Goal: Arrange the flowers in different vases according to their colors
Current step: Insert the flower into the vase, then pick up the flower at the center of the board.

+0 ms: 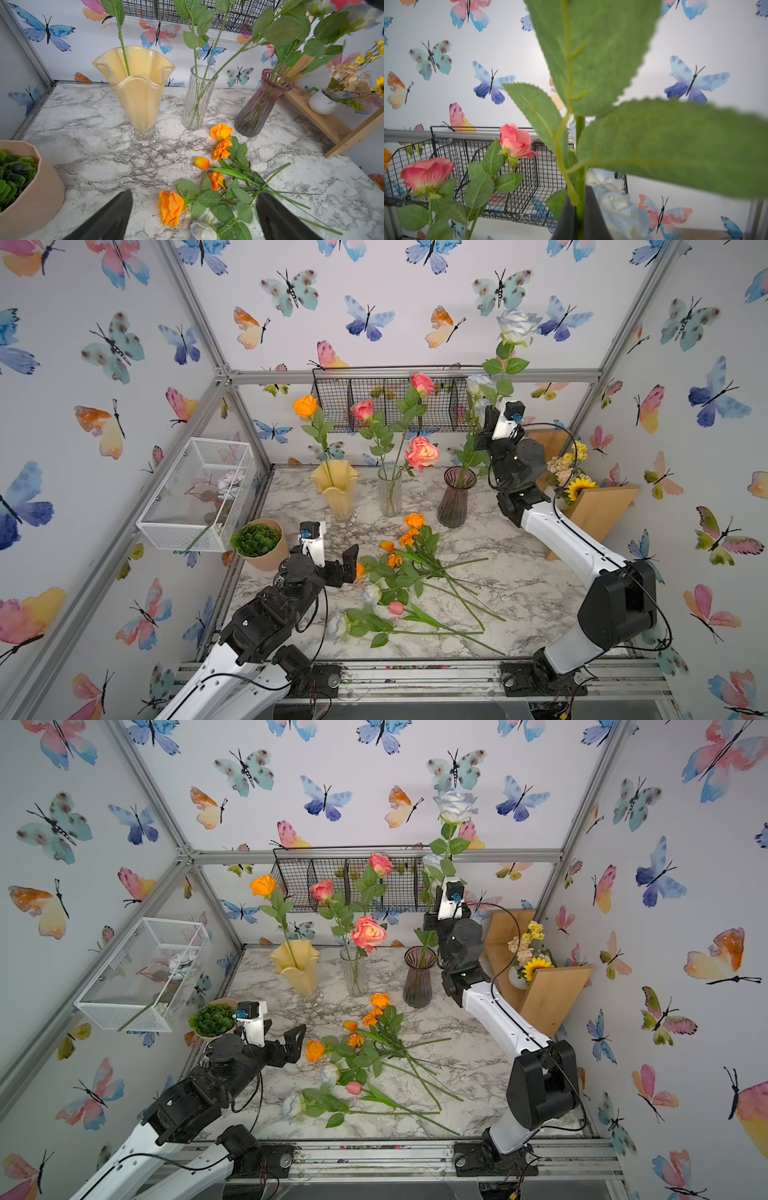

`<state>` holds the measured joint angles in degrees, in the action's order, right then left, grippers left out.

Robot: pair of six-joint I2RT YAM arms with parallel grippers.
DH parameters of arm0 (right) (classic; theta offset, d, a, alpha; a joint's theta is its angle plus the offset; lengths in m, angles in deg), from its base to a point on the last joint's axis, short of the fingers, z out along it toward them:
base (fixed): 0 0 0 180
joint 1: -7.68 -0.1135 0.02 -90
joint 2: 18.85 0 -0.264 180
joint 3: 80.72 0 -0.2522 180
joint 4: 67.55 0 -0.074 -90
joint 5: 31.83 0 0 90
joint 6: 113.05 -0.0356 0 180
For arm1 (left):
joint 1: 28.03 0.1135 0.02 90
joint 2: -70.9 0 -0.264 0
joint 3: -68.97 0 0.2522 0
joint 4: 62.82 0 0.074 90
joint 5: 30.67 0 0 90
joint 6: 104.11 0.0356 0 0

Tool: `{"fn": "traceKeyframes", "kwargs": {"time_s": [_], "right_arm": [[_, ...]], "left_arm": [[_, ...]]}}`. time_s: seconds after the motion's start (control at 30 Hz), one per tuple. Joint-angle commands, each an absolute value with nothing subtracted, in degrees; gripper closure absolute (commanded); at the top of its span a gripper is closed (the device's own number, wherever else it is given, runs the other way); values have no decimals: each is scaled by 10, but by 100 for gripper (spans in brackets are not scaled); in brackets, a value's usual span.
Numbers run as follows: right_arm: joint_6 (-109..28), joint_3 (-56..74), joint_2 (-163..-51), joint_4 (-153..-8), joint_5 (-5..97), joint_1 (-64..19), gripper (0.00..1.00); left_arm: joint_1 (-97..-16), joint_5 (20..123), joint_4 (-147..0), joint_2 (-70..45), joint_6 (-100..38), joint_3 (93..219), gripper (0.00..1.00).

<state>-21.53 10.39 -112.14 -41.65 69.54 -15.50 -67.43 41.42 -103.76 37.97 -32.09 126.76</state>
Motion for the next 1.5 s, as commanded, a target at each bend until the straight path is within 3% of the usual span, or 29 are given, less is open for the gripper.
{"fn": "traceKeyframes", "kwargs": {"time_s": [0.0,0.07,0.13,0.3,0.4,0.77,1.0,1.13,1.23,1.47], "right_arm": [[-242,126,-1129,-369,694,-153,98],[-250,132,-1136,-367,693,-153,97],[-252,130,-1142,-374,690,-153,90],[-254,107,-1135,-437,703,-153,24],[-260,89,-1111,-497,710,-153,16],[-359,-45,-1014,-921,644,-153,17],[-369,-27,-916,-1057,590,-153,17],[-356,-13,-920,-1189,497,-153,25],[-375,67,-908,-1205,438,-179,33],[-400,209,-909,-1180,484,-330,39]], "left_arm": [[-675,419,-1068,380,-357,1288,1],[-675,438,-1078,375,-363,1288,1],[-675,450,-1078,372,-366,1284,1],[-675,443,-1078,369,-364,1281,1],[-675,444,-1077,371,-364,1276,1],[-675,460,-1084,363,-361,1291,1],[-675,470,-1109,352,-360,1316,1],[-675,471,-1109,365,-366,1307,1],[-675,467,-1107,374,-372,1298,1],[-675,458,-1111,386,-373,1298,1]]}}
